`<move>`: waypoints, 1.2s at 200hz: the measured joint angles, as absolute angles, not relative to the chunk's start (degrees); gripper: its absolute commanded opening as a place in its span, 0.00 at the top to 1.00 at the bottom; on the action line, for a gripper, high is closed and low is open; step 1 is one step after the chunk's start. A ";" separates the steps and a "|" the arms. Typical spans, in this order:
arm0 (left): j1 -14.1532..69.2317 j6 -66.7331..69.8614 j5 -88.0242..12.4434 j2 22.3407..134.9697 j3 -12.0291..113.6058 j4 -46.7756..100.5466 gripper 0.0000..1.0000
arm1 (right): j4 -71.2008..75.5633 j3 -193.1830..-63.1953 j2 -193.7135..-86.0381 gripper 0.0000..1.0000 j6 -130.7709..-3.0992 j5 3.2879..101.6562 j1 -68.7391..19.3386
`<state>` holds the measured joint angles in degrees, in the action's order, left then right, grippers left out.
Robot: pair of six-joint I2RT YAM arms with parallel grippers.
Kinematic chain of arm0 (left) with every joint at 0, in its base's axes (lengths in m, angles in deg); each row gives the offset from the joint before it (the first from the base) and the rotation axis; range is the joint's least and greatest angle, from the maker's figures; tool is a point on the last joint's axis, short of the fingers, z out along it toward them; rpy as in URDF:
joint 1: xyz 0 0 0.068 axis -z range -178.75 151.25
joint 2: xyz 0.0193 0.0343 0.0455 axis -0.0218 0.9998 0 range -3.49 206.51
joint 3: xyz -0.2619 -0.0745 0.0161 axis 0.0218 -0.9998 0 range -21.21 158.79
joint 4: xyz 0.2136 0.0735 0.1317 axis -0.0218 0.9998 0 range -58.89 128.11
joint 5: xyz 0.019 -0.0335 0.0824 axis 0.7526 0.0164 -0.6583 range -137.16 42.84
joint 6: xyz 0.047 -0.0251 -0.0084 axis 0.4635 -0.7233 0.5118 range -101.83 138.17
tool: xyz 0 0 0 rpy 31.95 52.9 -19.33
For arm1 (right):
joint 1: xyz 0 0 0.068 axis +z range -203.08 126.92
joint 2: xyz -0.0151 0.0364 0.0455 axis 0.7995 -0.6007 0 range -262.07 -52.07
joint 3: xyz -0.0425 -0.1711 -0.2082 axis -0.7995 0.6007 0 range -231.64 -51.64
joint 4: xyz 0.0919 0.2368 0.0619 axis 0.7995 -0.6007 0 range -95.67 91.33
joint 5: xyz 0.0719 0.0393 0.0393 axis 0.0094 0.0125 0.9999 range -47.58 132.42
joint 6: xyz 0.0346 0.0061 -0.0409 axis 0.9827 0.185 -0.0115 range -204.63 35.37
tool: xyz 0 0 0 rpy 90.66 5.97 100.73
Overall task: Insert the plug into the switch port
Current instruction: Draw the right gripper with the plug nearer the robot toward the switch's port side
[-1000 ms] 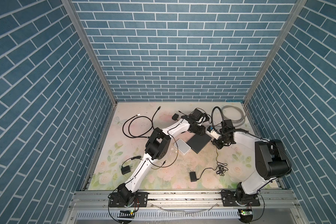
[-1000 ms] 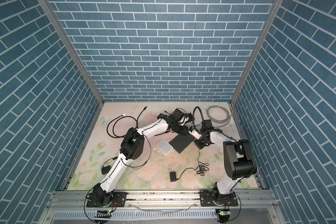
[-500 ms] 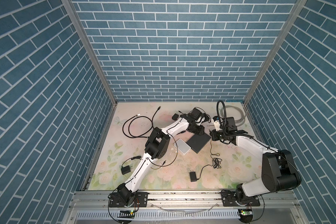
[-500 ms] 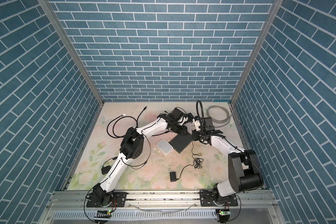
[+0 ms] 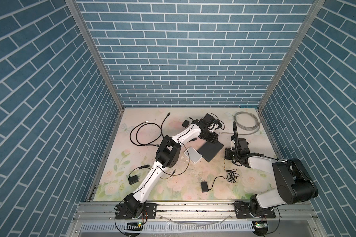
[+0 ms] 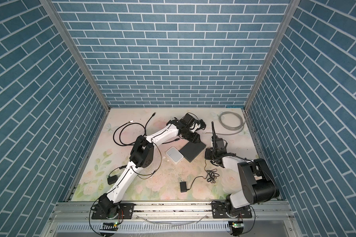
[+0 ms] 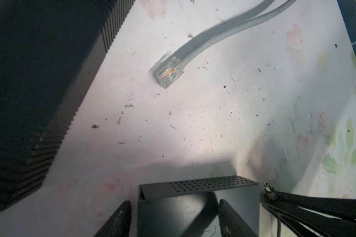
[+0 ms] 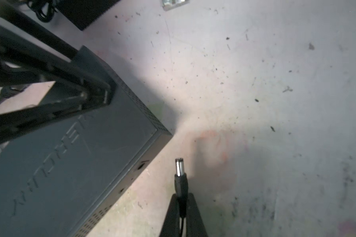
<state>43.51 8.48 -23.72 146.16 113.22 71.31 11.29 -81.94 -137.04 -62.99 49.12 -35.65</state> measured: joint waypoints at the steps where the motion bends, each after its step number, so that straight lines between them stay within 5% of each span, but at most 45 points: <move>1: 43.51 8.52 -23.68 146.18 113.24 71.27 0.32 | 11.37 -81.85 -137.04 1.00 -62.96 49.14 -35.61; 93: 45.46 16.32 -13.69 149.02 116.21 69.76 0.34 | 16.01 -70.51 -126.55 1.00 -57.78 50.56 -32.81; 168: 45.76 19.27 -12.86 149.67 117.50 71.20 0.34 | 5.60 -69.29 -111.95 1.00 -51.93 51.85 -30.47; 240: 45.70 24.32 -6.91 150.86 119.05 73.82 0.35 | 7.88 -64.83 -113.88 1.00 -50.20 50.28 -26.08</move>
